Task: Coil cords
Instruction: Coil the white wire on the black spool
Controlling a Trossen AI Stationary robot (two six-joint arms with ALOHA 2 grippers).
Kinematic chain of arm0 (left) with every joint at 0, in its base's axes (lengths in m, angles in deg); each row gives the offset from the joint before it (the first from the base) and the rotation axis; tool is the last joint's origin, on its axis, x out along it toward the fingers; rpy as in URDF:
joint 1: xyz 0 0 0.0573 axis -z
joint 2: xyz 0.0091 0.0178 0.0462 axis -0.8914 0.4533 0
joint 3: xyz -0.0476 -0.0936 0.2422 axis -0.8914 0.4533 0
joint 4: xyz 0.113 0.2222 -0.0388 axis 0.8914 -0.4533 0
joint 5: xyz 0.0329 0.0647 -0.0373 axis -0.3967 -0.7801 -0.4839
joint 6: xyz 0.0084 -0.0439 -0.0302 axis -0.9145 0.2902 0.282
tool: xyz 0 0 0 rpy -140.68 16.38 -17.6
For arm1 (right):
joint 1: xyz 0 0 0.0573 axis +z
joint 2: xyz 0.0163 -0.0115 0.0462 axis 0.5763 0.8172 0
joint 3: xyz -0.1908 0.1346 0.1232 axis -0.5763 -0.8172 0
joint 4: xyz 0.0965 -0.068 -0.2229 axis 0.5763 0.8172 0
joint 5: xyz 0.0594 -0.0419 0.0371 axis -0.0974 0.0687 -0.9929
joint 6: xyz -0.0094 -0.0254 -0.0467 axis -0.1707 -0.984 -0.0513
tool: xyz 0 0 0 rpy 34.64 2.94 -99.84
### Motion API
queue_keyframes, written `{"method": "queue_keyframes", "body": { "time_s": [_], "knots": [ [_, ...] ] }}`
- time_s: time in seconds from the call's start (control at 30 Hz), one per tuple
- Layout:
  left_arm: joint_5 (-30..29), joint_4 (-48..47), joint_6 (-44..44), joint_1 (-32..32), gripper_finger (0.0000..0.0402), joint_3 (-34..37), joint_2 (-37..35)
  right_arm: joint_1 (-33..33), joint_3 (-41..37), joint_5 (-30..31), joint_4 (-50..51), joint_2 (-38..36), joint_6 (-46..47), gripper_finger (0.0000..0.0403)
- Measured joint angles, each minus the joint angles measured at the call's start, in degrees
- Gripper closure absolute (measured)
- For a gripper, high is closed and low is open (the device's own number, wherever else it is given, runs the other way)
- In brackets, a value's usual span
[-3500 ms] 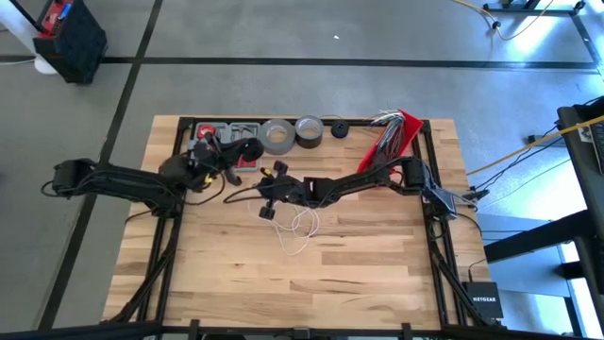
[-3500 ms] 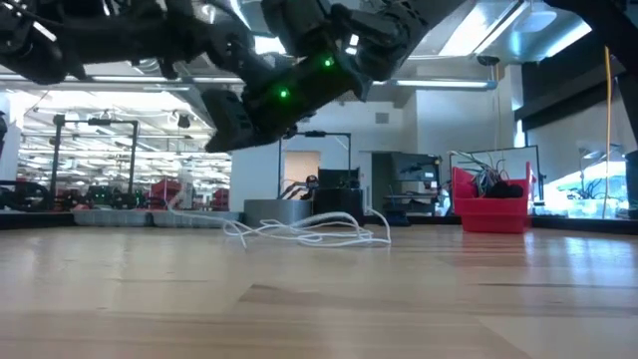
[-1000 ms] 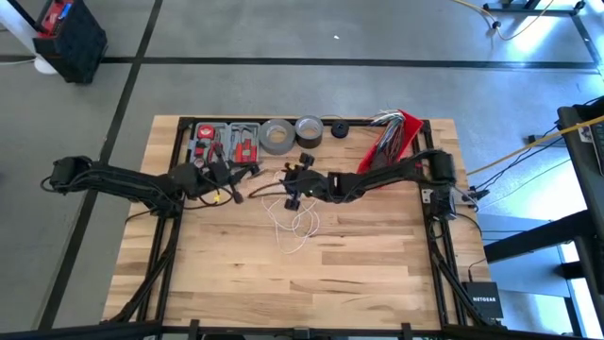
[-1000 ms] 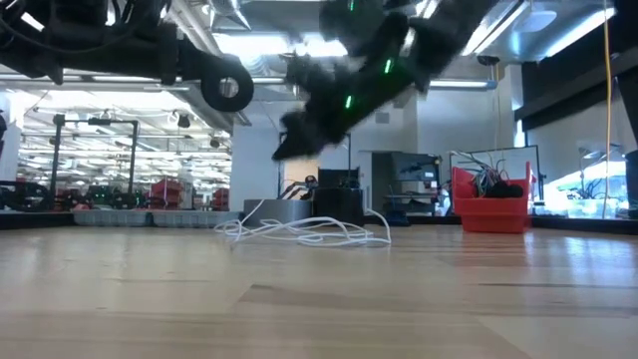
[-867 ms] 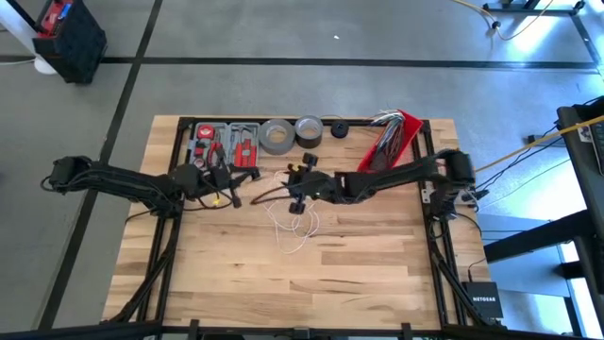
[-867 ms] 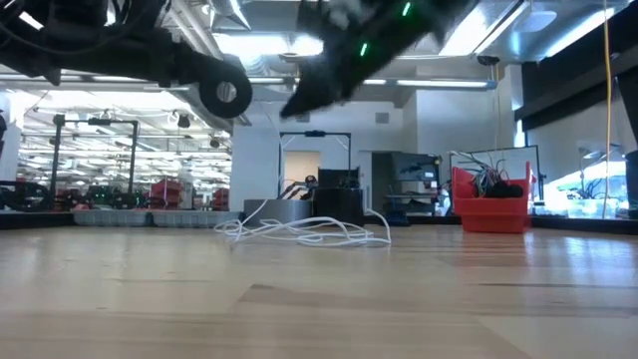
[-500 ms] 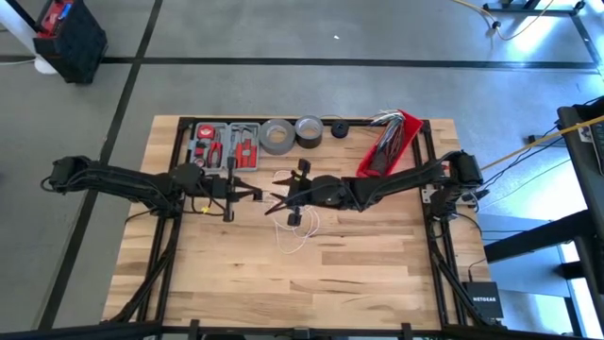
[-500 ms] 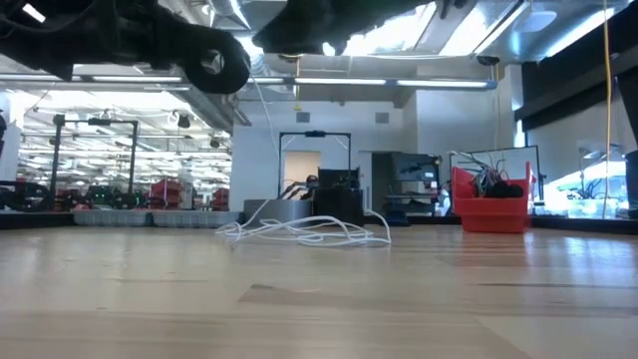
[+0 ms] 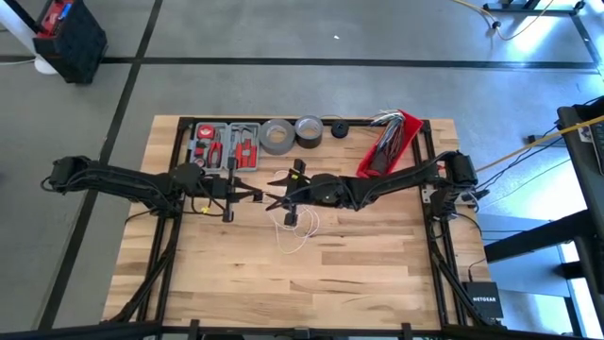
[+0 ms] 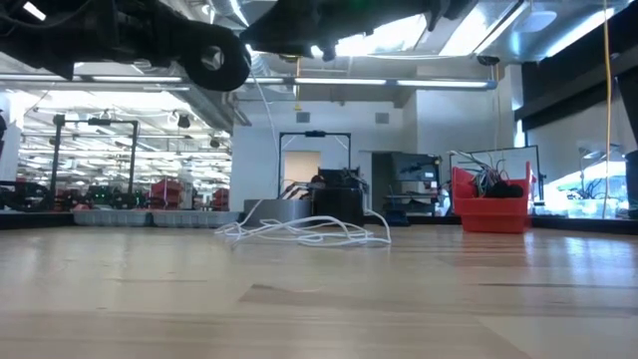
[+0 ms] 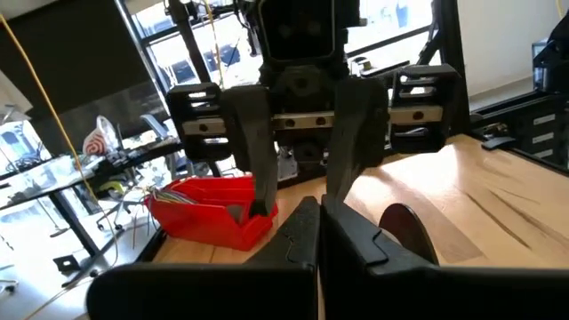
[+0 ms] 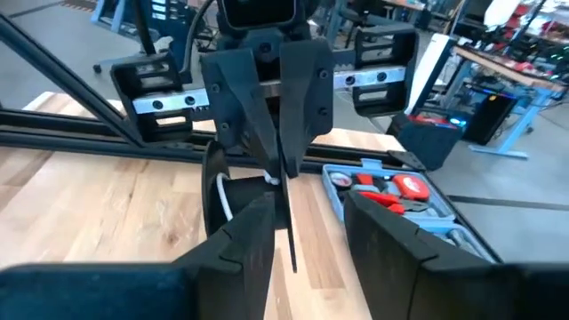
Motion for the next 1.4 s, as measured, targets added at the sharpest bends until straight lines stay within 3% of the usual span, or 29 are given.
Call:
{"method": "queue_keyframes", "body": {
  "time_s": [0.37,0.5,0.7,0.97,1.13,1.27,1.4],
  "knots": [
    [0.14,0.36,0.05,0.0,0.0401,0.0,0.0,-1.11,0.28,-0.25,-3.25,3.19,0.1,0.0268],
    [0.15,0.11,0.19,0.0,0.0402,-0.02,0.0,-1.09,0.31,-1.2,-3.5,3.21,0.19,0.0305],
    [0.26,-0.21,0.45,0.02,0.0401,-0.02,0.0,-1.06,0.31,-2.88,-3.44,3.21,-0.67,0.039],
    [-1.38,-0.1,1.24,0.07,0.0399,0.0,0.04,-1.0,0.33,-2.59,-2.84,3.13,-0.81,0.0395],
    [-10.53,-2.1,1.69,0.03,0.0358,-0.02,-1.89,-1.05,0.31,2.22,-0.83,2.02,-1.88,0.0391],
    [-13.48,-7.15,0.83,0.07,0.0311,-0.11,-5.99,0.4,0.31,4.69,1.26,-0.79,-1.94,0.0397],
    [-17.4,-11.49,-0.41,-0.06,0.028,-0.11,-9.83,3.46,0.31,11.92,0.67,-3.35,-5.01,0.0395]
  ]
}}
